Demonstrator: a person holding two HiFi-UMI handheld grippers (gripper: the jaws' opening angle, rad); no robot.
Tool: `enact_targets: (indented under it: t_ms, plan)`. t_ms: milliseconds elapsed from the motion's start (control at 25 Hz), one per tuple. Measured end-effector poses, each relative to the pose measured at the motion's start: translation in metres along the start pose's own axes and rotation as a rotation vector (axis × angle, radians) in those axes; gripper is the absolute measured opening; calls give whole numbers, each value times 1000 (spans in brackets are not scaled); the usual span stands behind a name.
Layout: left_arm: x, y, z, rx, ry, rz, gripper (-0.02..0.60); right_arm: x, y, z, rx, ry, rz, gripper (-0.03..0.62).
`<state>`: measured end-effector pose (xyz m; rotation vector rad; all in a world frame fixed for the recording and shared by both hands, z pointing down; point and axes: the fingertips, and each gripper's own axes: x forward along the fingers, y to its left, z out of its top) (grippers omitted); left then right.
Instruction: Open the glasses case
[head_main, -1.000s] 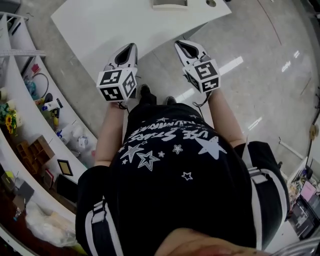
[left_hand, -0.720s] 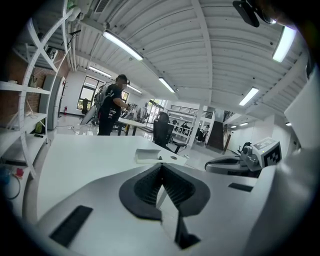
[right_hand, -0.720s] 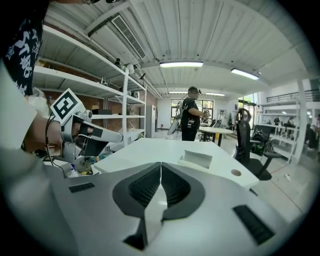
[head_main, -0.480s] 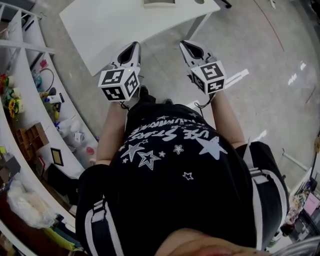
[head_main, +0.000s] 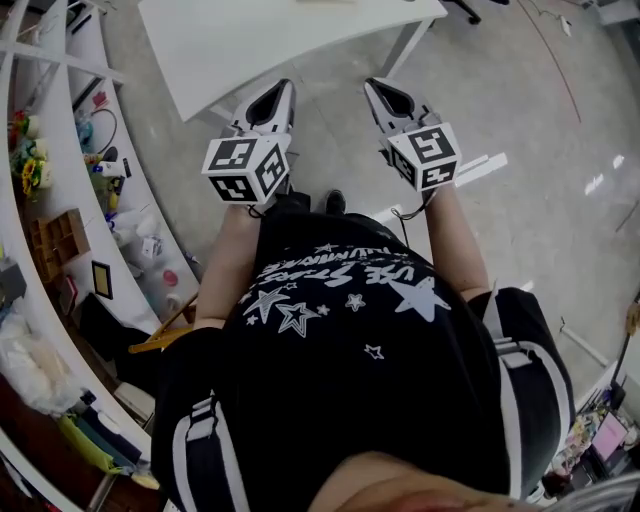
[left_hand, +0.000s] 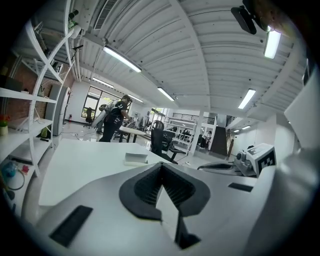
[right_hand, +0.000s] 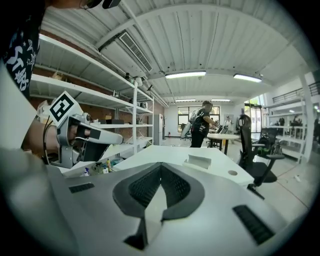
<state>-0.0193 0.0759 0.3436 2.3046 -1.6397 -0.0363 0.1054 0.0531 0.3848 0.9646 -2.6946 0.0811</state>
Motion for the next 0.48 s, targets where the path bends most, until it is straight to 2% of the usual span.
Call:
enact_targets:
  t_ms: [160,480]
  plan:
    - [-11,-14,0,15,0,-19,12,-14,2,1,77,-40,1,9]
    - [-41,-15,12,10,-39,-23,12,-17,26,16,50,-73,-8,9]
